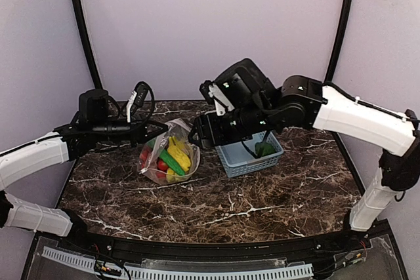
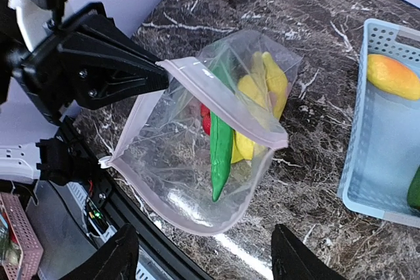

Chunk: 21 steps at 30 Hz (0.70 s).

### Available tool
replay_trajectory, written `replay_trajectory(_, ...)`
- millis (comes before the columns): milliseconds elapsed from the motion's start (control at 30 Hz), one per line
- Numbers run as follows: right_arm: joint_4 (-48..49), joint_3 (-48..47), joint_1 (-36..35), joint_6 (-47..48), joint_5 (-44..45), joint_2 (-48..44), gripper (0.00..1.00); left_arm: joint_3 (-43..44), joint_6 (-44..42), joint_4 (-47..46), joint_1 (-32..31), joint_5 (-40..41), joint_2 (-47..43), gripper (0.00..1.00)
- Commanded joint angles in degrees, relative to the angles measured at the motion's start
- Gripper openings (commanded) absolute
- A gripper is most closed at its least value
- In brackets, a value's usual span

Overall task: Place the food in the zip-top bag and seal the zipper
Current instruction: Place the fake fruit in the zipper food storage bag, then pick up the fake vegetable from the bin.

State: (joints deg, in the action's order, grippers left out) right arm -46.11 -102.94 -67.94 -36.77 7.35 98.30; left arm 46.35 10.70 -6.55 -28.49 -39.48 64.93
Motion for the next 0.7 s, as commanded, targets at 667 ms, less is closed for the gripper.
replay_trajectory(667, -15.9, 18.5, 19.8, 0.5, 10.0, -9.2, 0.7, -0.5, -2.5, 2.1, 0.3, 4.5, -1.8, 0.01)
